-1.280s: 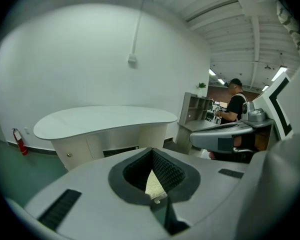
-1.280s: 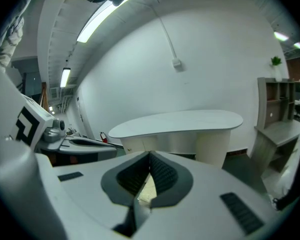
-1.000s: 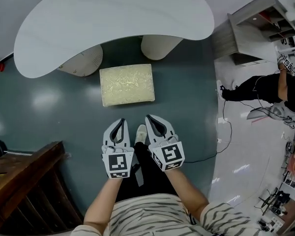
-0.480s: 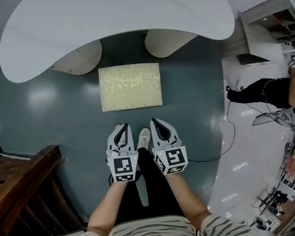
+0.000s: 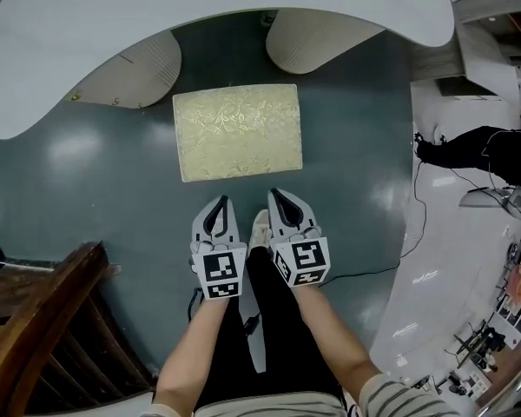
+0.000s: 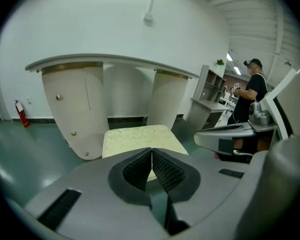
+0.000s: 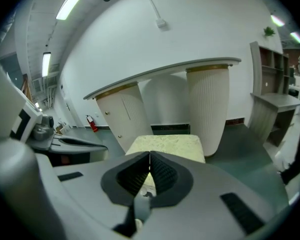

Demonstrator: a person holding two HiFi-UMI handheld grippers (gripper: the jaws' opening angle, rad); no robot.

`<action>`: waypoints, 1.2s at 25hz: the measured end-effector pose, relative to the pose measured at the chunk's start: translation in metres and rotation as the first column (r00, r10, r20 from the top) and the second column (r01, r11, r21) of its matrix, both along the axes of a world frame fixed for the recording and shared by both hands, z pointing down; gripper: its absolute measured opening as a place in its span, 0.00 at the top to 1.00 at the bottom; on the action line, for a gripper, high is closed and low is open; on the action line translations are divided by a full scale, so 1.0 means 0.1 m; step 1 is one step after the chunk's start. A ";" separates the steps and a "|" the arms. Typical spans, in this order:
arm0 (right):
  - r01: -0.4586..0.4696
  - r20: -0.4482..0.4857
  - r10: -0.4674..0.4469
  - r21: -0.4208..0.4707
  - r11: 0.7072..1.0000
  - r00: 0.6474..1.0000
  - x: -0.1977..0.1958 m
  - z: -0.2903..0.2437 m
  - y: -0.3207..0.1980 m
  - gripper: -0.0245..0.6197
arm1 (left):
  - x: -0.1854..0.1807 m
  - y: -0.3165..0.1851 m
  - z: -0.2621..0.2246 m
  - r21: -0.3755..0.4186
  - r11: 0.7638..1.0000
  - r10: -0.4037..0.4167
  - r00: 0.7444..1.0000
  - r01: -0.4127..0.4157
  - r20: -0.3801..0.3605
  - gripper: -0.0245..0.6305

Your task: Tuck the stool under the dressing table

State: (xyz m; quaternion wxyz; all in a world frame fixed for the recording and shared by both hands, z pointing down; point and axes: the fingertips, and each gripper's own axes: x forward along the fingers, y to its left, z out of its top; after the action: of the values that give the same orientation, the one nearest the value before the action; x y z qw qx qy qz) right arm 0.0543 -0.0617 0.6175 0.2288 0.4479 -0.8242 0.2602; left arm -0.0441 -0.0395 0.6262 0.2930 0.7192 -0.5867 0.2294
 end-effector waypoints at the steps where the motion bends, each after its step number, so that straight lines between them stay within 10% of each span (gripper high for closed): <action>1: -0.002 -0.003 0.002 -0.004 1.000 1.000 0.00 0.06 0.00 0.94 | -0.02 0.01 0.09 -0.015 1.000 -0.012 1.000 0.012 -0.003 0.95; 30: -0.072 -0.105 0.047 -0.247 0.966 0.993 0.07 1.50 -0.02 0.94 | -0.07 0.02 1.54 -0.257 0.965 -0.055 0.998 0.055 0.007 0.95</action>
State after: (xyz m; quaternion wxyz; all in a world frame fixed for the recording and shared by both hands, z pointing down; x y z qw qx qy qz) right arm 0.0611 -0.0642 0.7680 0.3156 0.4523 -0.7588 0.3465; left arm -0.0512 -0.0376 0.7802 0.3901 0.6585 -0.5719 0.2951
